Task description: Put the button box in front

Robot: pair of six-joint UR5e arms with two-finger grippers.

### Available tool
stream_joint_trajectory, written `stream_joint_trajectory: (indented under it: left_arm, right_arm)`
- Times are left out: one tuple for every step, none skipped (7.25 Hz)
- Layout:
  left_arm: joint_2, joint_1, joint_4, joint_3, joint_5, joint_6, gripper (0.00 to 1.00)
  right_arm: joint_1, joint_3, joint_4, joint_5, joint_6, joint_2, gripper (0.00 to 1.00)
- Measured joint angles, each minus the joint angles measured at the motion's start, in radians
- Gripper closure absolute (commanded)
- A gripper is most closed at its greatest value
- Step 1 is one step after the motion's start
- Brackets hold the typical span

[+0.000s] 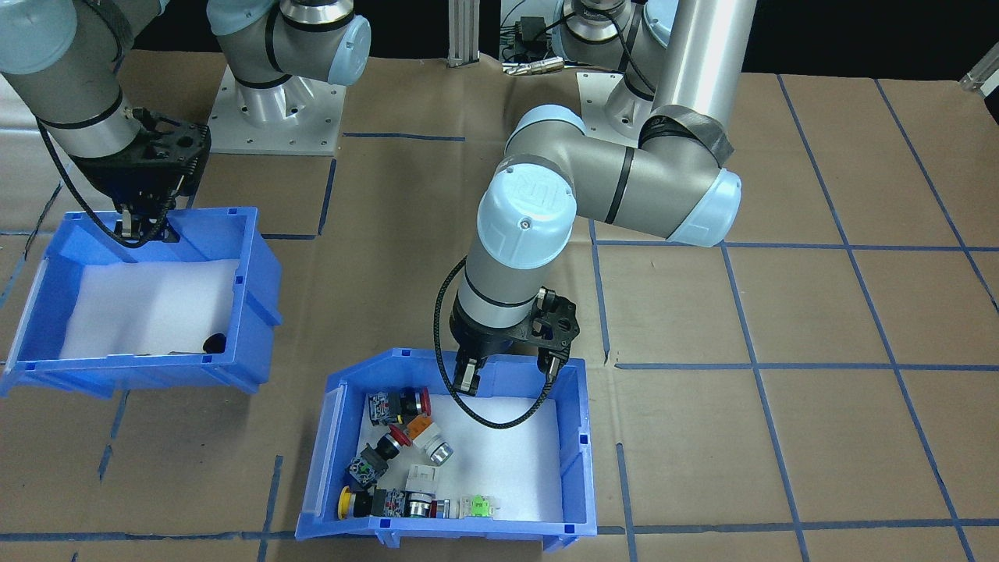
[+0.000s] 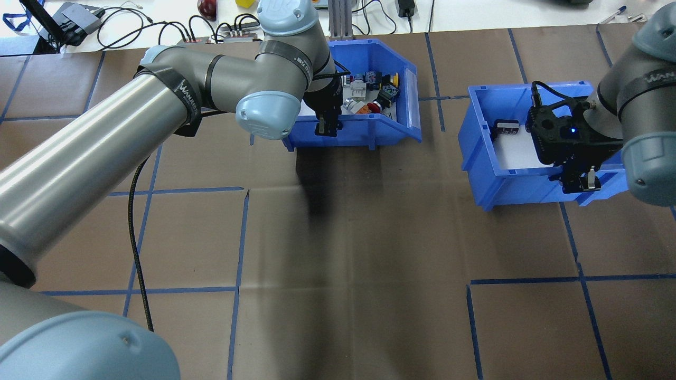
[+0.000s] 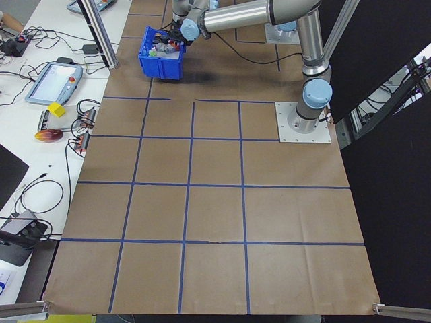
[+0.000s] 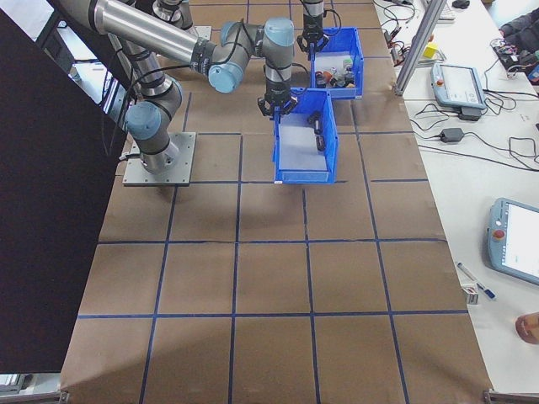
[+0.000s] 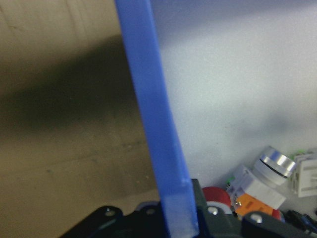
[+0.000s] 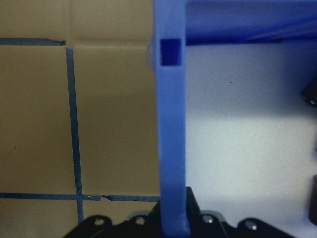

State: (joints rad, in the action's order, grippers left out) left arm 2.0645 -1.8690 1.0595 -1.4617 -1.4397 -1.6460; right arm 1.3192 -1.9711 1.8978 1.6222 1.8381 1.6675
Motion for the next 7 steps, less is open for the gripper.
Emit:
stream_joint_trajectory:
  left_arm:
    - [0.002, -0.005, 0.015, -0.001, 0.002, -0.001, 0.88]
    - [-0.003, -0.008, 0.034, -0.007, 0.002, -0.001, 0.88]
    - [-0.009, -0.009, 0.051, -0.013, 0.003, -0.001, 0.80]
    - [-0.013, -0.008, 0.064, -0.014, 0.002, -0.001, 0.47]
    - [-0.012, -0.006, 0.069, -0.010, -0.002, 0.000, 0.20]
    - [-0.010, -0.003, 0.071, -0.004, -0.004, -0.001, 0.15]
    - [-0.013, -0.002, 0.073, -0.001, -0.005, -0.011, 0.15]
  right_arm:
    - [0.000, 0.000, 0.000, 0.000, 0.001, 0.000, 0.97]
    - [0.000, 0.000, 0.000, 0.001, 0.001, 0.000, 0.97]
    - [0.000, 0.000, 0.001, 0.002, 0.001, -0.001, 0.97]
    - [0.000, 0.000, 0.001, 0.002, 0.002, -0.001, 0.97]
    - [0.000, 0.000, 0.001, 0.003, 0.002, -0.001, 0.97]
    - [0.000, 0.000, 0.000, 0.004, 0.003, -0.001, 0.97]
    - [0.000, 0.000, 0.000, 0.004, 0.003, -0.001, 0.97]
